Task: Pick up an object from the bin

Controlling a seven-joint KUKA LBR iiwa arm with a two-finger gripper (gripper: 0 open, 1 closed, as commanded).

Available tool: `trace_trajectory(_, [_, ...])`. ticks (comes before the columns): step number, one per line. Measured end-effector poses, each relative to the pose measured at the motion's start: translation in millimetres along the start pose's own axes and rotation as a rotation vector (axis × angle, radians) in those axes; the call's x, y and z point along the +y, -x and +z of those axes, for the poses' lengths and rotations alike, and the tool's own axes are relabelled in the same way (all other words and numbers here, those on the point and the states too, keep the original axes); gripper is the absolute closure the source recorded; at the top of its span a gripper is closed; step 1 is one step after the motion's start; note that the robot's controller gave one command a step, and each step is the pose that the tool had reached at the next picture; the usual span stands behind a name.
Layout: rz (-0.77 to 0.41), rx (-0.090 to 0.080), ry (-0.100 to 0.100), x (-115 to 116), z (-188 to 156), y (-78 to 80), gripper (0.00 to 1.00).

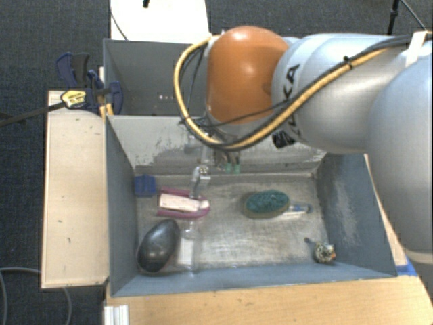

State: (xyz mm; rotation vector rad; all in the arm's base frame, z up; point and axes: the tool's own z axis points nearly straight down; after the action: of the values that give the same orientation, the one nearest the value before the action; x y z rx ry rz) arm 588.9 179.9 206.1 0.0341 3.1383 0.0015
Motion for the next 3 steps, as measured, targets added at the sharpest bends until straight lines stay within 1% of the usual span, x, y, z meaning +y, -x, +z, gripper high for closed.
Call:
trace_trajectory(1, [-0.098, 0.003, 0.001, 54, 108, -9.0, 0.00])
trace_trajectory(2, [-0.370, -0.028, -0.003, 53, 123, 12.3, 0.00])
trace_trajectory(3, [-0.370, -0.020, -0.001, 55, 122, 10.7, 1.00])
